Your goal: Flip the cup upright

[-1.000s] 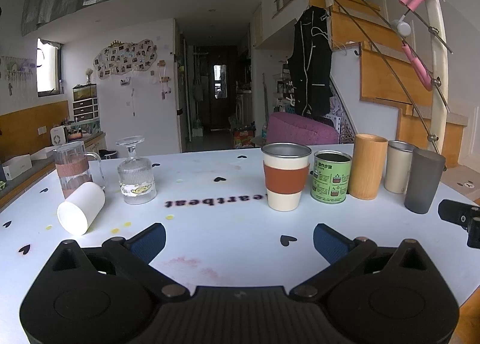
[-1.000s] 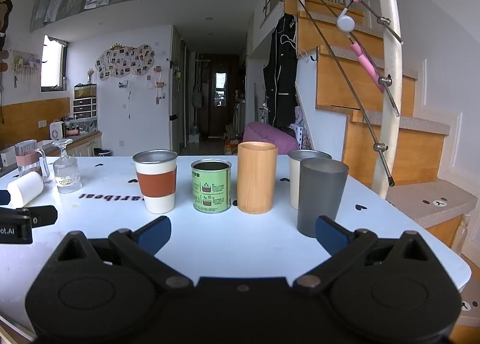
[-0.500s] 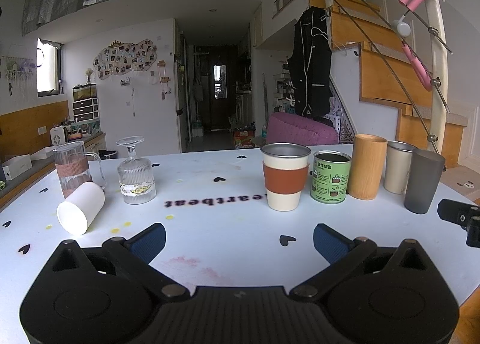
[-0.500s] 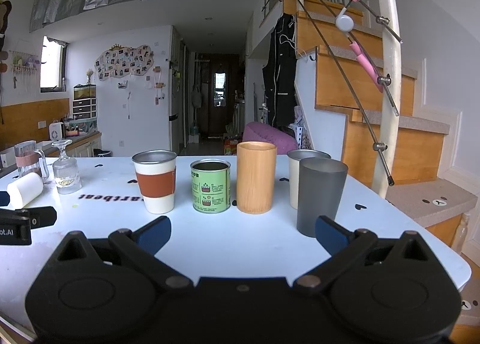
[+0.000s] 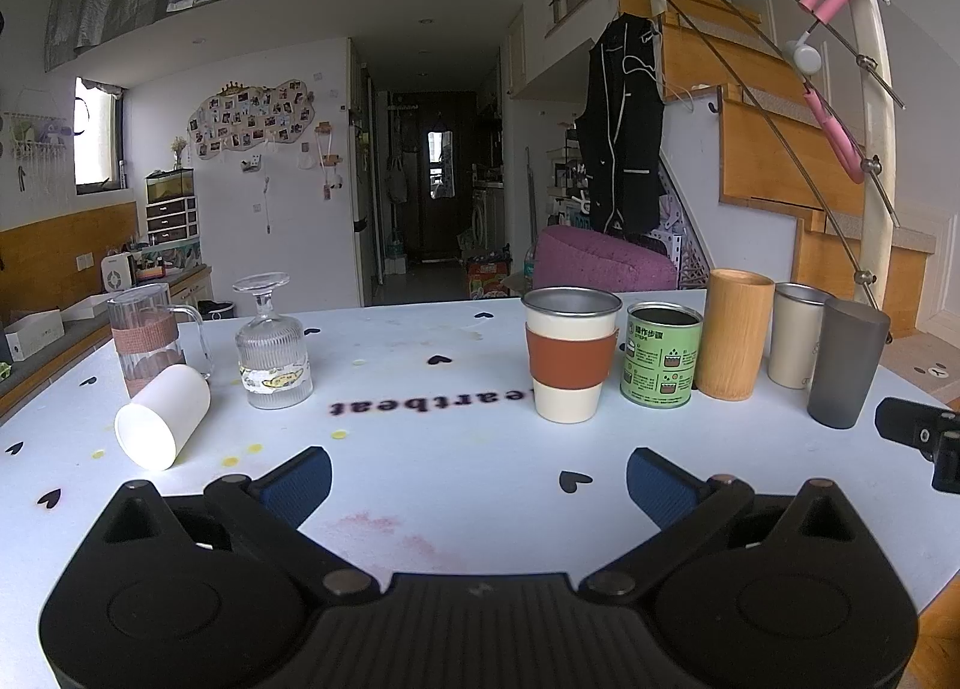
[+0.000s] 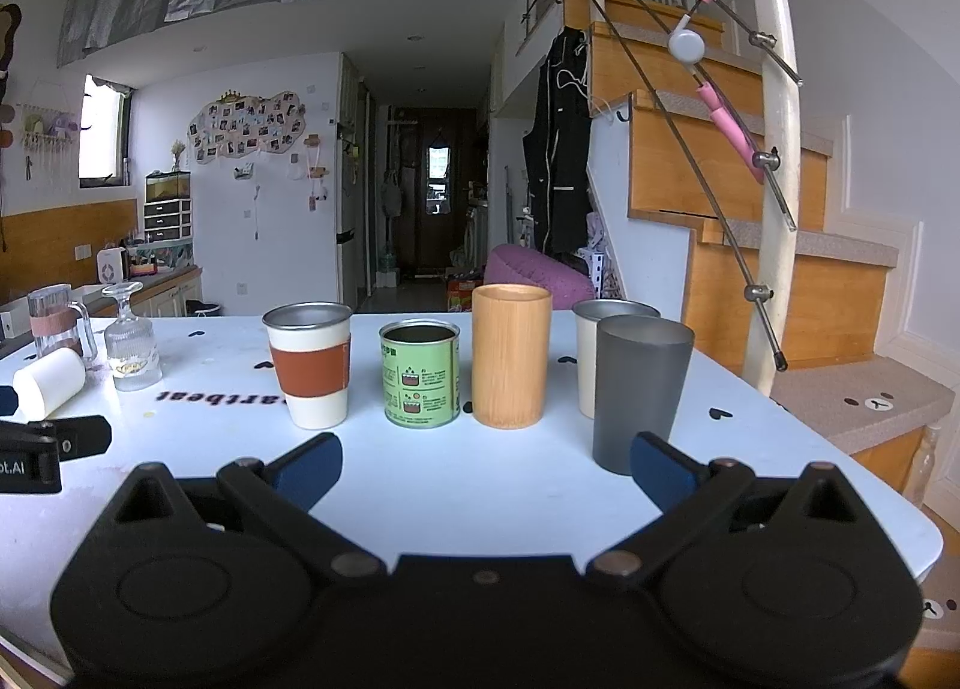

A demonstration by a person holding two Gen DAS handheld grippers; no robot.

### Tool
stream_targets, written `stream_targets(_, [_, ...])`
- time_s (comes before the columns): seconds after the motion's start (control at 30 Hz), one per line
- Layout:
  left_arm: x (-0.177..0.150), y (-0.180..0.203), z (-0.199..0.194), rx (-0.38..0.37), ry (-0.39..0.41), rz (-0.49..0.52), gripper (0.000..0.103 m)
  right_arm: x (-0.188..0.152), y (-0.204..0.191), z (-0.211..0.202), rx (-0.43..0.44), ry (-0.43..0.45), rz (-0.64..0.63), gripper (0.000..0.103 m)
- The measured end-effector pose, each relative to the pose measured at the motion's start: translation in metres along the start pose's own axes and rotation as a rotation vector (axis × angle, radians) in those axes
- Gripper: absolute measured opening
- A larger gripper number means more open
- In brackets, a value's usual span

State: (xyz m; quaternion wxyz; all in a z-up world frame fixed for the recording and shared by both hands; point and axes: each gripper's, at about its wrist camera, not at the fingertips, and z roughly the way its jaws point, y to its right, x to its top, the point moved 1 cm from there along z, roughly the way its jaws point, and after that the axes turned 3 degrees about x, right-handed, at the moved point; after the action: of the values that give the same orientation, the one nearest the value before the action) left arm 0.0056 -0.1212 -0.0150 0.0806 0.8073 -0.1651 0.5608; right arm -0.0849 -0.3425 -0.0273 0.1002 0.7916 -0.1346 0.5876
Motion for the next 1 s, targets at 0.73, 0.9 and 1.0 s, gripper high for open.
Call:
stream_targets(0.73, [-0.0006,0.0003,0.0001,-0.001,0.000,-0.002,0.103,-0.0016,0.0003,-0.0008,-0.001,0.001,0.010,0.103])
stream_targets(0.9, [-0.0004,0.0012,0.0002,-0.001,0.000,-0.002,0.103,-0.0015,0.0005,-0.0007,-0.001,0.001,0.010,0.103])
stream_targets(1.0, [-0.0004,0.0014,0.0002,-0.001,0.001,-0.002,0.103,-0.0019,0.0007,-0.0010,-0.002,0.001,0.011,0.103])
